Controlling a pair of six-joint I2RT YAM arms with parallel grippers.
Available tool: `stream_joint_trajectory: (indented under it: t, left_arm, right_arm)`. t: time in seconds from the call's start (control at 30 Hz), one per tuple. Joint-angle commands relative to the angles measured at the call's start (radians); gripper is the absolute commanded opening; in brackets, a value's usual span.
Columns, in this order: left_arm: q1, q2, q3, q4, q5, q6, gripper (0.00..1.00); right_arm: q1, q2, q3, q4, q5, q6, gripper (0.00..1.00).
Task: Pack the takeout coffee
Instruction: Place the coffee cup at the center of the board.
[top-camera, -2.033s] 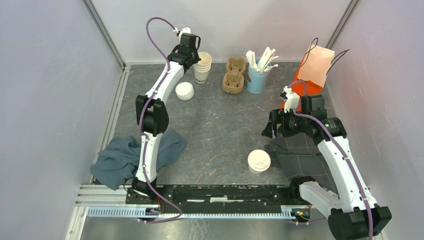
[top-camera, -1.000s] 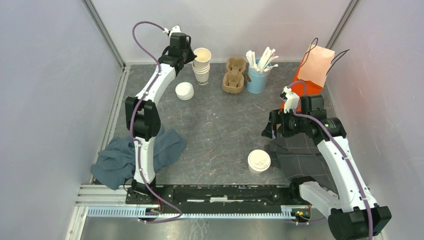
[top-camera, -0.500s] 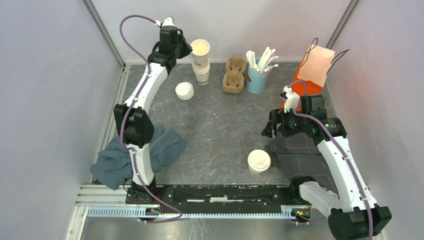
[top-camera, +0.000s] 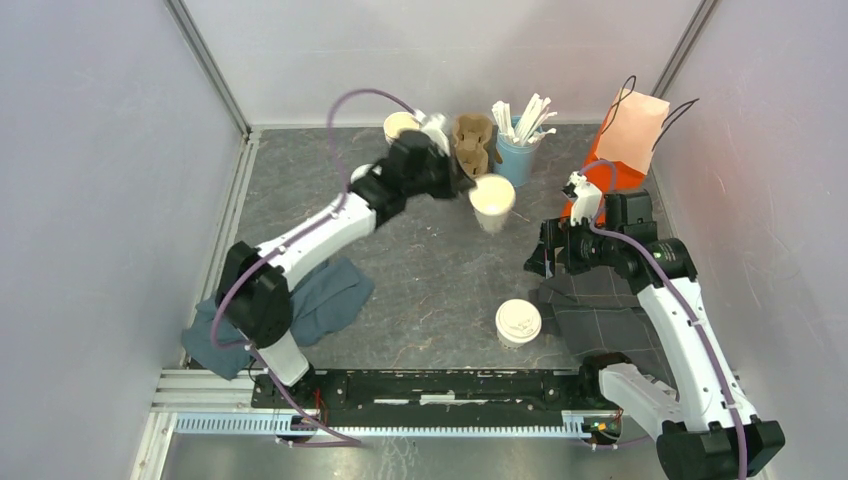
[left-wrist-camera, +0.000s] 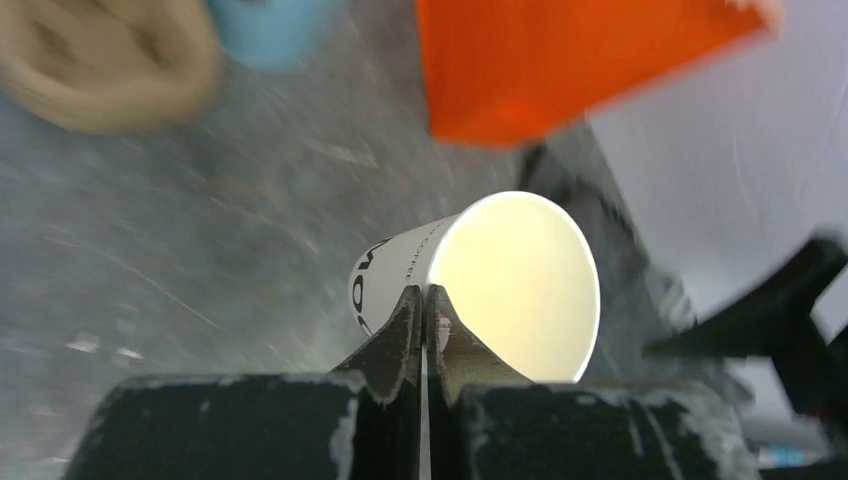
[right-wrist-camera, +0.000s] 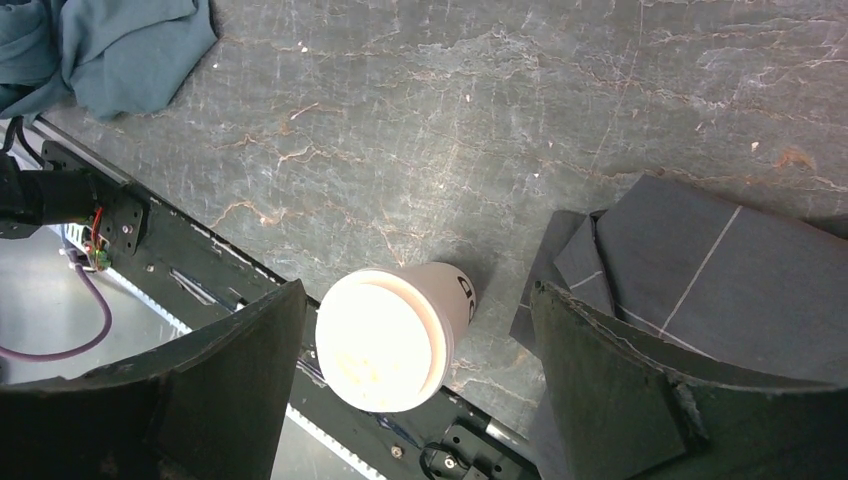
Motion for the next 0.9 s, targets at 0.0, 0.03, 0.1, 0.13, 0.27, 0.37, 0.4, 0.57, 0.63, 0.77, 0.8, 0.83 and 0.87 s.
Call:
stream_joint_trajectory:
  t: [0.0,0.03,0.1,0.13,0.27,0.37,0.4,0.57,0.63,0.77,0.8,0.83,0.87]
  left_arm:
    - [-0.144,0.011,-0.134,0.148,0.046,0.036,0.02]
    - [-0.158,0.027,-0.144,0.156,0.048,0.029,0.02]
    - [-0.191,0.056,-0.150,0.179,0.067,0.013,0.02]
    - [-0.205,0.065,-0.164,0.203,0.077,-0.006,0.02]
    - [-0.271,0.079,-0.201,0.219,0.036,0.011,0.02]
    - [-0.278,0.082,-0.234,0.243,0.018,0.017,0.02]
    - [-0.278,0.086,-0.235,0.236,0.014,0.028,0.02]
    - [-0.278,0.107,-0.236,0.222,0.027,0.059,0.02]
    - [-0.278,0.110,-0.241,0.223,0.048,0.056,0.04]
    - [-0.278,0.088,-0.246,0.207,0.052,0.061,0.27]
    - [-0.277,0.077,-0.245,0.196,0.043,0.068,0.33]
    - [-0.275,0.063,-0.246,0.185,0.034,0.077,0.38]
    - [-0.271,0.048,-0.247,0.173,0.027,0.087,0.44]
  right_arm:
    - [0.003,-0.030,0.057,0.029,0.025,-0.007,0.90]
    - [0.002,-0.034,0.058,0.029,0.025,-0.007,0.90]
    - [0.002,-0.037,0.061,0.028,0.026,-0.009,0.90]
    - [0.002,-0.038,0.063,0.025,0.027,-0.010,0.90]
    - [0.002,-0.047,0.056,0.023,0.026,-0.010,0.90]
    - [0.002,-0.052,0.048,0.023,0.025,-0.010,0.90]
    - [0.002,-0.053,0.043,0.024,0.023,-0.009,0.90]
    - [0.003,-0.050,0.032,0.036,0.013,-0.005,0.90]
    - [0.002,-0.047,0.035,0.035,0.009,-0.005,0.90]
    - [0.002,-0.046,0.033,0.037,0.012,-0.007,0.90]
    - [0.003,-0.046,0.033,0.037,0.012,-0.006,0.90]
    - [0.003,-0.044,0.031,0.037,0.011,-0.007,0.90]
    - [0.003,-0.045,0.031,0.037,0.012,-0.007,0.90]
